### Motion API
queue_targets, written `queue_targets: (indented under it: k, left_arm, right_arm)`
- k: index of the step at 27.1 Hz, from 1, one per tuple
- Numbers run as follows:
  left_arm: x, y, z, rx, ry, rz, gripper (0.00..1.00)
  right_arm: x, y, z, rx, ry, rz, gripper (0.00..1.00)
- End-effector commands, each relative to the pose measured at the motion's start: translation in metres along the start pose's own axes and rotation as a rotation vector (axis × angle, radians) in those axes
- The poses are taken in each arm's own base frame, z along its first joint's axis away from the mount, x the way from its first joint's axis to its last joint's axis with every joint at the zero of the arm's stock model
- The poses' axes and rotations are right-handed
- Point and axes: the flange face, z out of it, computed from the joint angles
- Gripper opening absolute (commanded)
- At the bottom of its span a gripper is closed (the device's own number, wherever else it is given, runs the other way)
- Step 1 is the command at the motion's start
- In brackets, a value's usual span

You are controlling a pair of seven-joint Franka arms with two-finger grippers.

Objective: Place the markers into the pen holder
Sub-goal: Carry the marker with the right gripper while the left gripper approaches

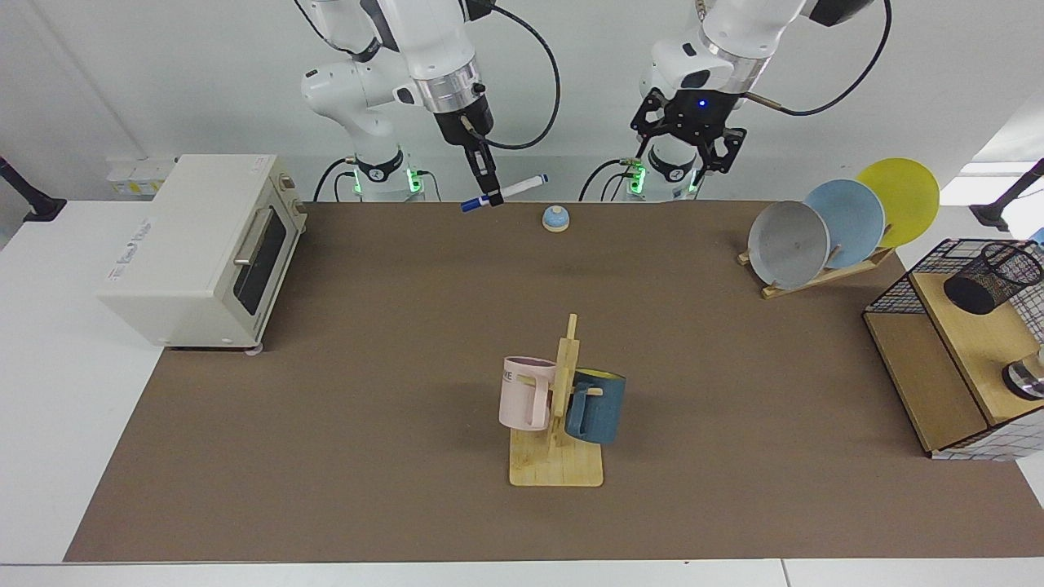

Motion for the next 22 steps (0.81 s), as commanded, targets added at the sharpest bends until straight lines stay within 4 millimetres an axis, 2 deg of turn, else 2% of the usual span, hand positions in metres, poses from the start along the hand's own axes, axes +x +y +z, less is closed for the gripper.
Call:
queue_targets:
  k: [1, 6, 10, 13, 15, 18, 22]
  left_arm:
    - [0.0, 0.007, -0.003, -0.065, 0.074, 0.18, 0.99]
    - [-0.001, 0.009, 0.005, -0.079, 0.124, 0.412, 0.98]
    - [-0.003, 0.011, 0.014, -0.077, 0.159, 0.564, 0.96]
    - [0.0, 0.015, 0.016, -0.074, 0.166, 0.591, 0.91]
    - [0.002, 0.025, 0.02, -0.075, 0.16, 0.614, 0.9]
    - [0.005, 0.033, 0.023, -0.069, 0.167, 0.646, 0.82]
    - [0.011, 0.052, 0.03, -0.063, 0.175, 0.671, 0.81]
  right_arm:
    - [-0.014, -0.003, -0.004, 0.04, -0.041, 0.018, 0.0]
    - [-0.017, -0.006, -0.001, 0.05, -0.069, 0.026, 0.0]
    - [-0.039, 0.0, 0.011, 0.033, -0.068, -0.013, 0.0]
    - [-0.041, -0.001, 0.019, 0.024, -0.061, -0.006, 0.0]
    - [-0.049, 0.0, 0.023, 0.03, -0.061, -0.007, 0.0]
    - [-0.061, 0.002, 0.033, 0.027, -0.04, -0.023, 0.0]
    - [-0.066, 0.002, 0.039, 0.031, -0.036, -0.029, 0.0]
